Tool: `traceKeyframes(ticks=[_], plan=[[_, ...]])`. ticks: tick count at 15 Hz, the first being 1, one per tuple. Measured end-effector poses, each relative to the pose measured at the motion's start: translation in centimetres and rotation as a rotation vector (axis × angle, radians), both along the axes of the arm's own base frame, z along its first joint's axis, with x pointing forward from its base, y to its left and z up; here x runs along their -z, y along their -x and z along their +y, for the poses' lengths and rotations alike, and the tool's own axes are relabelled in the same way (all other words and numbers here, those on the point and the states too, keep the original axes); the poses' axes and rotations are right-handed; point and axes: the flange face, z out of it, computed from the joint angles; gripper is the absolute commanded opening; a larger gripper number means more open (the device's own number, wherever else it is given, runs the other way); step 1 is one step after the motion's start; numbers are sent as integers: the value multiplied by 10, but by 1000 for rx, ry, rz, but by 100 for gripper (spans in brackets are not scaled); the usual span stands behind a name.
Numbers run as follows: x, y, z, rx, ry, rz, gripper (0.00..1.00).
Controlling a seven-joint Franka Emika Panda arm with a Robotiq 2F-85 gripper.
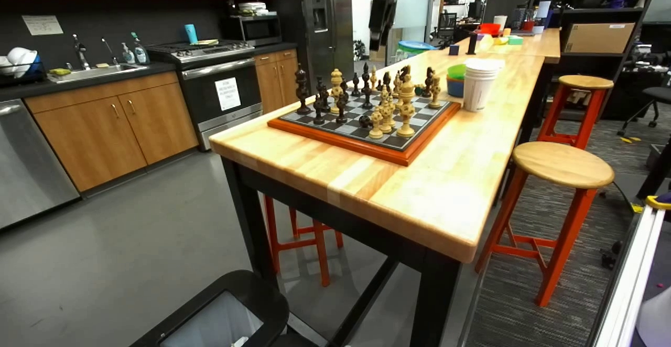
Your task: Move one black chess piece forward
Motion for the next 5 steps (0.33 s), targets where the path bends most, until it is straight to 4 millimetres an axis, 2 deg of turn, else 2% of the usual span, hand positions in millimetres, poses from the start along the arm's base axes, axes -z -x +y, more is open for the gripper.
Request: traceKeyframes(ticks=[5], plan=[[-68,80,9,-1,-5,7,100]])
